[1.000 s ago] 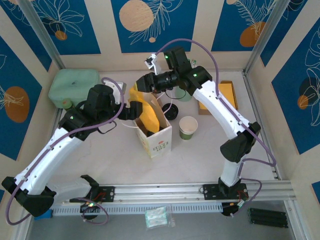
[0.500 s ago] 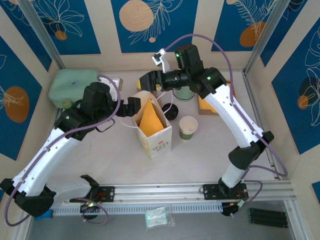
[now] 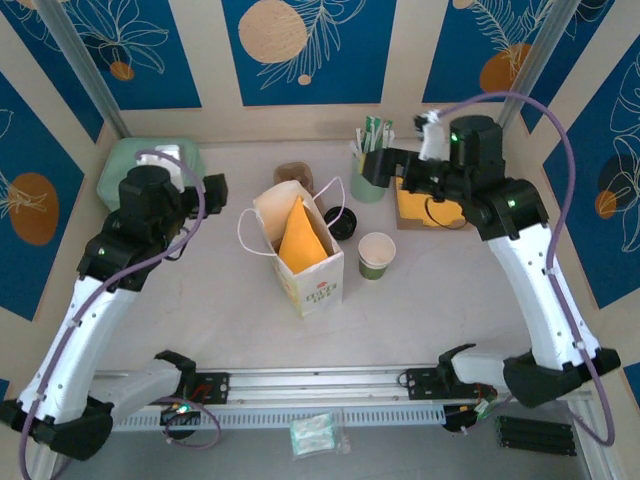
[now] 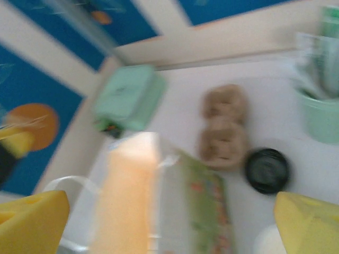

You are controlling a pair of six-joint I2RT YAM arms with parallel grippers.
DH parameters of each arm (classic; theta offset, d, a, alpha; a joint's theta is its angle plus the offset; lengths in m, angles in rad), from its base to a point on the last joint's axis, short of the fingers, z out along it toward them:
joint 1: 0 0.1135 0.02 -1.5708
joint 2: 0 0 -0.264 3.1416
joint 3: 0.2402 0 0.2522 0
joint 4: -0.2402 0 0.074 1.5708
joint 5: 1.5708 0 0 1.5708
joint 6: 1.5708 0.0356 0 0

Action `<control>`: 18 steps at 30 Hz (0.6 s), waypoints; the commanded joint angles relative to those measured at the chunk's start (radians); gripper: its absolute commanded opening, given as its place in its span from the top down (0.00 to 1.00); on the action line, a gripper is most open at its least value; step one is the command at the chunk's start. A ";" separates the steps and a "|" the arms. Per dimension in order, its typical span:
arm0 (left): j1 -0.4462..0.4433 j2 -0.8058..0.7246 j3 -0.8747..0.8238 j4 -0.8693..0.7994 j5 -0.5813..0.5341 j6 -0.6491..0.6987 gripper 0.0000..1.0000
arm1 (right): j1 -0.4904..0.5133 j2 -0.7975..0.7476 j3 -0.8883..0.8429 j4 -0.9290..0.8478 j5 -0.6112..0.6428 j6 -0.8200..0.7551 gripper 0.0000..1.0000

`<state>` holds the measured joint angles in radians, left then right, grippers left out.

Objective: Pack the takeout coffee

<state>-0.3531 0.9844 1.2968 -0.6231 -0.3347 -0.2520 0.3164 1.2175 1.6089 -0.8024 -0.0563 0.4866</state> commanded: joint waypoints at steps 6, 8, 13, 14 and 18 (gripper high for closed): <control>0.162 -0.113 -0.455 0.388 -0.056 0.142 0.01 | -0.247 -0.155 -0.573 0.394 0.264 -0.004 0.01; 0.169 -0.115 -0.588 0.535 -0.073 0.186 0.01 | -0.270 -0.148 -0.665 0.491 0.303 -0.052 0.01; 0.194 -0.023 -0.846 0.890 -0.110 0.211 0.01 | -0.283 -0.059 -0.822 0.710 0.391 -0.188 0.01; 0.199 0.011 -0.885 0.947 -0.114 0.212 0.01 | -0.283 -0.036 -0.849 0.764 0.408 -0.212 0.01; 0.212 0.163 -0.971 1.163 -0.121 0.200 0.01 | -0.290 0.040 -0.957 0.972 0.445 -0.264 0.01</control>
<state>-0.1577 1.0847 0.3573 0.2455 -0.4309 -0.0685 0.0338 1.2228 0.7033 -0.0635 0.3267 0.3027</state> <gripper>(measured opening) 0.994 0.990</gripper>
